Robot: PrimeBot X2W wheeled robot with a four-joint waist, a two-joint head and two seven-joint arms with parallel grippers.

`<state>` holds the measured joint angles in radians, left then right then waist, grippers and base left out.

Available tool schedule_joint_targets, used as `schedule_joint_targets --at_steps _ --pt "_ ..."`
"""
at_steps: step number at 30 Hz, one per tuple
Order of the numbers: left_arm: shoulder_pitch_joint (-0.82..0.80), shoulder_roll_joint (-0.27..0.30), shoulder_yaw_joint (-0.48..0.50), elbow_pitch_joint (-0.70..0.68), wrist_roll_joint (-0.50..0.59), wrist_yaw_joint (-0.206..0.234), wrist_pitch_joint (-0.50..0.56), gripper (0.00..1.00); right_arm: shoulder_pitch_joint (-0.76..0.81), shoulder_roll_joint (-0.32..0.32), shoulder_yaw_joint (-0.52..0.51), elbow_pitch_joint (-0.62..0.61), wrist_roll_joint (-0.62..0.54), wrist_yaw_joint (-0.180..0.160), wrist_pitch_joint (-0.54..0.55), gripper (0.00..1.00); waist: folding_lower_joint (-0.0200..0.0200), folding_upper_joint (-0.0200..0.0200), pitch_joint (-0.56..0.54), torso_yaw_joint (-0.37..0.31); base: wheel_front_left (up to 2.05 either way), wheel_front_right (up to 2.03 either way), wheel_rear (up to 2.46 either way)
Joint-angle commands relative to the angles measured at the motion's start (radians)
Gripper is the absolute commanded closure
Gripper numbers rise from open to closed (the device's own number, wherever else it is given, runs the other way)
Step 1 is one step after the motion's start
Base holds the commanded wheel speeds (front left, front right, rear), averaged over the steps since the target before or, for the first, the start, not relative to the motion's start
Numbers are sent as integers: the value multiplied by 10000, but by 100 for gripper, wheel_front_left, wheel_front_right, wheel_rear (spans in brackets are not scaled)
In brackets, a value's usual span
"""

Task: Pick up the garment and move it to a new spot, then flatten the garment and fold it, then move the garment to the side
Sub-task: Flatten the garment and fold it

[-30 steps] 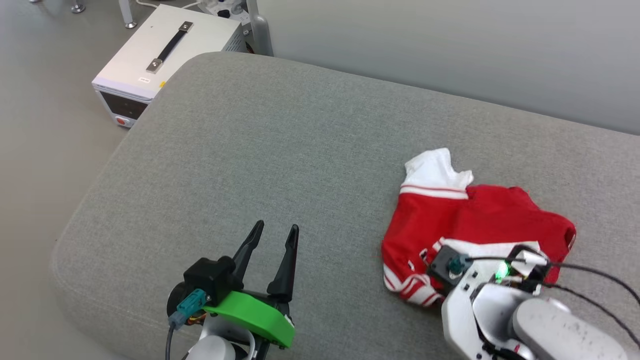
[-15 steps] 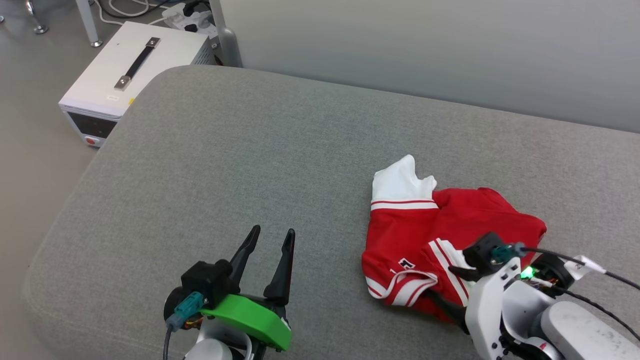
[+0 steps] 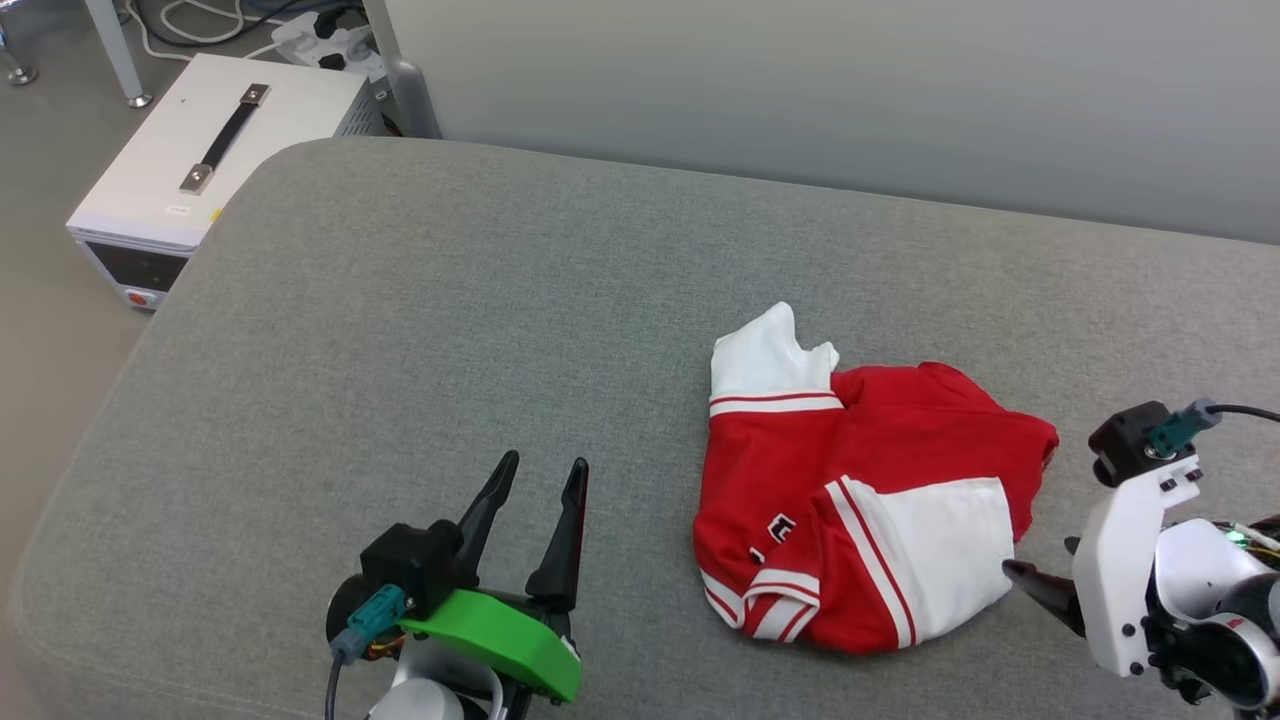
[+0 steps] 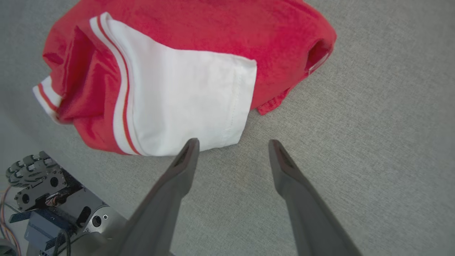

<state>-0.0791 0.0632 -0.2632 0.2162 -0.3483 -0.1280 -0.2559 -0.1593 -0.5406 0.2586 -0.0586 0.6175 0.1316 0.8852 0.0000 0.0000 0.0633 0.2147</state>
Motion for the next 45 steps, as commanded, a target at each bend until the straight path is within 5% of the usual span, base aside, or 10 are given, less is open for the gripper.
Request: schedule_joint_targets --at_steps 1,9,22,23,24,33,41,45 --pt "-35 13 -53 -7 64 -27 -59 0 192 303 -104 -129 -120 -9 348 0 0 0 99 80 0 0 0" --pt "-220 -21 -82 41 9 -27 -59 0 274 1180 31 -314 -675 -9 1210 0 0 0 441 421 0 0 0" --pt "-425 -88 -150 5 -9 -27 -59 0 -113 970 1092 991 -1028 -9 557 0 0 0 985 876 0 0 0" --pt "-437 -90 -149 7 -7 -27 -59 0 -106 931 1146 1105 -1035 -9 564 13 0 0 1014 902 0 0 0" --pt "-450 -93 -141 11 -2 -27 -59 0 -99 857 1238 1210 -1056 -9 554 100 0 0 1040 925 0 0 0" --pt "-369 -110 49 69 44 -27 -59 0 59 -55 1064 1166 -950 -9 406 100 0 0 861 587 0 0 0" --pt "-341 -120 3 93 33 -27 -59 0 415 -1367 -305 832 -1272 -9 395 100 0 0 599 89 0 0 0" --pt "-332 -123 2 86 31 -27 -59 0 353 -1530 -1286 1209 -1880 -9 -225 100 0 0 596 -69 0 0 0"
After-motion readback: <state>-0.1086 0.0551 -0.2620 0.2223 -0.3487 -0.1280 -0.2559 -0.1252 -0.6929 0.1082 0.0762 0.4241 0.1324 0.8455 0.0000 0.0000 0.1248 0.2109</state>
